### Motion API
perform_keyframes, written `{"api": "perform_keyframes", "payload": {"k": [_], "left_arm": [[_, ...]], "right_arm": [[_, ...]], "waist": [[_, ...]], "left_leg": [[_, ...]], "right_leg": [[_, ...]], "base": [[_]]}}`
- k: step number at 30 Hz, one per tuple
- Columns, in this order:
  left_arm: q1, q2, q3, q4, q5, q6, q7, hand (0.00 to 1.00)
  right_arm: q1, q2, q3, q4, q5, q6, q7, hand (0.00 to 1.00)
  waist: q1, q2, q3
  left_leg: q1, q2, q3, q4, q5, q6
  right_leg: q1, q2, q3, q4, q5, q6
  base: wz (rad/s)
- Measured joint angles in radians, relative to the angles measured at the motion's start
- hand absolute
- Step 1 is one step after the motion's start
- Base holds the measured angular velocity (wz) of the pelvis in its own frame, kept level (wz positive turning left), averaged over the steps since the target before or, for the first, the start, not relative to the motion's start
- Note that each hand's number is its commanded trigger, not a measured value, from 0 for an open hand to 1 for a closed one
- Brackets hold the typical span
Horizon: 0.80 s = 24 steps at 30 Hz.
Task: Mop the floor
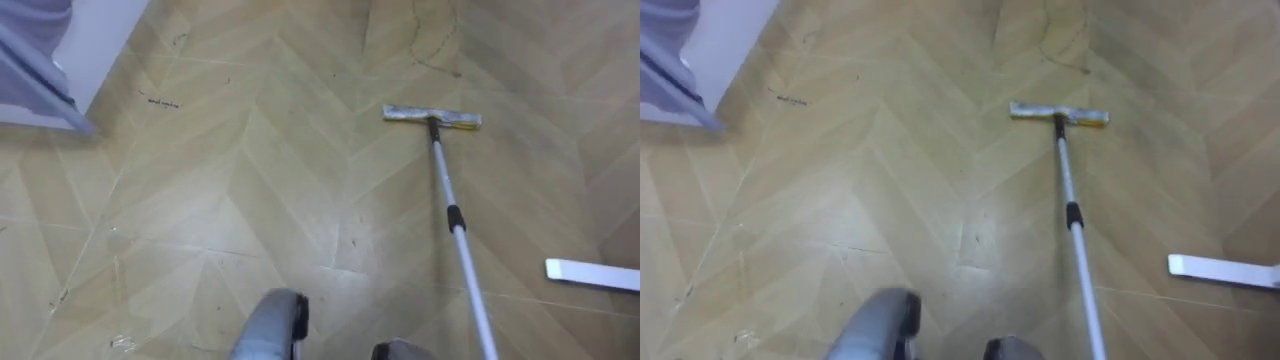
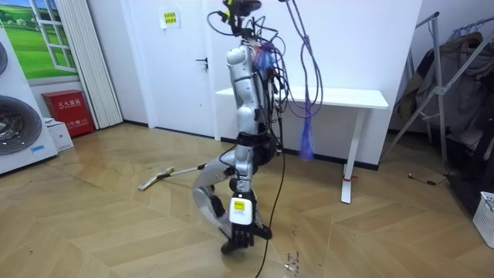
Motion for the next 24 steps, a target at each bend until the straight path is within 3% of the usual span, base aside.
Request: {"api": "perform_keyframes", "payload": {"k": [1, 2, 3, 5, 6, 7, 8, 9, 10, 11, 12, 13, 14, 16, 19, 20, 22, 24], "left_arm": [[0.008, 0.003, -0.009, -0.005, 0.001, -0.016, -0.006, 0.00], [0.012, 0.006, -0.011, -0.010, 0.002, -0.031, -0.017, 0.00], [0.010, 0.006, -0.010, -0.012, 0.004, -0.034, -0.022, 0.00], [-0.002, 0.013, -0.010, -0.017, 0.010, -0.039, -0.043, 0.00], [-0.002, 0.015, -0.010, -0.024, 0.011, -0.039, -0.047, 0.00], [-0.008, 0.016, -0.011, -0.031, 0.011, -0.039, -0.056, 0.00], [-0.016, 0.016, -0.018, -0.035, 0.010, -0.038, -0.062, 0.00], [-0.017, 0.015, -0.024, -0.042, 0.010, -0.036, -0.062, 0.00], [-0.015, 0.014, -0.025, -0.064, 0.010, -0.034, -0.062, 0.00], [-0.022, 0.014, -0.023, -0.087, 0.010, -0.035, -0.057, 0.00], [-0.023, 0.014, -0.023, -0.099, 0.010, -0.037, -0.055, 0.00], [-0.023, 0.015, -0.023, -0.118, 0.008, -0.046, -0.049, 0.00], [-0.027, 0.016, -0.022, -0.139, 0.009, -0.051, -0.033, 0.00], [-0.033, 0.015, -0.027, -0.156, 0.010, -0.071, -0.011, 0.00], [-0.032, -0.002, -0.033, -0.169, 0.011, -0.072, 0.008, 0.00], [-0.031, -0.009, -0.034, -0.168, 0.012, -0.060, 0.011, 0.00], [-0.024, -0.012, -0.032, -0.168, 0.012, -0.042, 0.012, 0.00], [-0.016, -0.007, -0.029, -0.167, 0.010, -0.029, 0.016, 0.00]], "right_arm": [[-0.031, -0.006, 0.024, -0.002, 0.012, -0.012, 0.006, 1.00], [-0.057, -0.011, 0.057, -0.011, 0.038, -0.027, 0.014, 1.00], [-0.067, -0.014, 0.064, -0.019, 0.052, -0.029, 0.018, 1.00], [-0.073, -0.025, 0.117, -0.035, 0.132, -0.030, 0.028, 1.00], [-0.060, -0.029, 0.121, -0.042, 0.146, -0.030, 0.029, 1.00], [-0.022, -0.038, 0.122, -0.048, 0.165, -0.031, 0.027, 1.00], [0.010, -0.045, 0.121, -0.043, 0.167, -0.029, 0.023, 1.00], [0.026, -0.051, 0.121, -0.038, 0.166, -0.028, 0.021, 1.00], [0.056, -0.069, 0.123, -0.030, 0.164, -0.026, 0.017, 1.00], [0.085, -0.083, 0.130, -0.013, 0.165, -0.025, 0.008, 1.00], [0.107, -0.087, 0.131, -0.011, 0.166, -0.023, 0.001, 1.00], [0.148, -0.086, 0.135, -0.019, 0.172, -0.011, -0.013, 1.00], [0.175, -0.072, 0.141, -0.024, 0.192, -0.010, -0.028, 1.00], [0.190, -0.042, 0.140, -0.025, 0.206, -0.010, -0.049, 1.00], [0.208, -0.005, 0.136, -0.026, 0.219, -0.011, -0.066, 1.00], [0.217, 0.003, 0.128, -0.034, 0.219, -0.010, -0.072, 1.00], [0.228, 0.005, 0.119, -0.063, 0.216, 0.005, -0.078, 1.00], [0.213, 0.002, 0.111, -0.064, 0.205, 0.014, -0.081, 1.00]], "waist": [[0.008, 0.001, 0.0055], [0.010, -0.006, 0.0041], [0.008, -0.004, 0.0039], [0.001, 0.003, 0.0015], [-0.001, 0.008, -0.0015], [-0.008, 0.017, -0.0039], [-0.008, 0.025, -0.0114], [-0.012, 0.026, -0.0151], [-0.018, 0.029, -0.0166], [-0.024, 0.040, -0.0122], [-0.027, 0.050, -0.0120], [-0.031, 0.069, -0.0151], [-0.037, 0.085, -0.0152], [-0.053, 0.098, -0.0097], [-0.085, 0.101, -0.0109], [-0.085, 0.100, -0.0097], [-0.082, 0.099, -0.0103], [-0.073, 0.090, -0.0093]], "left_leg": [[-0.013, 0.002, 0.014, -0.057, -0.040, -0.003], [0.017, 0.002, 0.020, -0.196, -0.071, -0.012], [0.045, -0.001, 0.020, -0.285, -0.083, -0.017], [0.182, 0.005, 0.028, -0.628, -0.111, -0.012], [0.211, 0.008, 0.029, -0.684, -0.115, -0.012], [0.253, 0.009, 0.038, -0.758, -0.175, 0.022], [0.268, 0.003, 0.057, -0.777, -0.196, 0.060], [0.280, -0.010, 0.061, -0.789, -0.210, 0.082], [0.289, -0.039, 0.061, -0.792, -0.241, 0.108], [0.299, -0.061, 0.061, -0.777, -0.271, 0.124], [0.306, -0.064, 0.058, -0.765, -0.292, 0.131], [0.324, -0.073, 0.046, -0.752, -0.330, 0.142], [0.337, -0.075, 0.040, -0.751, -0.355, 0.149], [0.354, -0.077, 0.037, -0.751, -0.377, 0.153], [0.393, -0.093, 0.031, -0.774, -0.419, 0.154], [0.420, -0.093, 0.027, -0.782, -0.441, 0.148], [0.470, -0.092, 0.004, -0.781, -0.486, 0.131], [0.510, -0.085, -0.007, -0.747, -0.518, 0.100]], "right_leg": [[0.000, -0.001, 0.008, 0.000, -0.008, 0.013], [-0.001, -0.001, 0.017, -0.002, -0.015, 0.020], [-0.001, 0.001, 0.020, -0.005, -0.019, 0.027], [0.003, 0.009, 0.023, -0.010, -0.035, 0.048], [0.005, 0.010, 0.019, -0.014, -0.042, 0.053], [0.021, 0.005, 0.010, -0.035, -0.050, 0.058], [0.043, -0.013, 0.006, -0.069, -0.039, 0.074], [0.053, -0.028, 0.003, -0.082, -0.034, 0.079], [0.051, -0.047, 0.007, -0.057, -0.015, 0.100], [-0.001, -0.061, 0.024, 0.046, 0.067, 0.118], [-0.027, -0.059, 0.041, 0.103, 0.125, 0.124], [-0.073, -0.046, 0.071, 0.192, 0.227, 0.132], [-0.125, -0.039, 0.076, 0.220, 0.235, 0.137], [-0.220, -0.026, 0.075, 0.173, 0.226, 0.147], [-0.317, -0.017, 0.077, -0.101, 0.234, 0.142], [-0.330, -0.005, 0.074, -0.220, 0.265, 0.126], [-0.310, 0.006, 0.055, -0.277, 0.322, 0.101], [-0.262, 0.005, 0.040, -0.249, 0.314, 0.081]], "base": [[-0.29], [-0.13], [0.00], [0.11], [0.21], [0.25], [0.26], [0.19], [0.20], [0.20], [0.16], [0.10], [0.05], [0.04], [0.07], [0.00], [0.08], [0.04]]}}
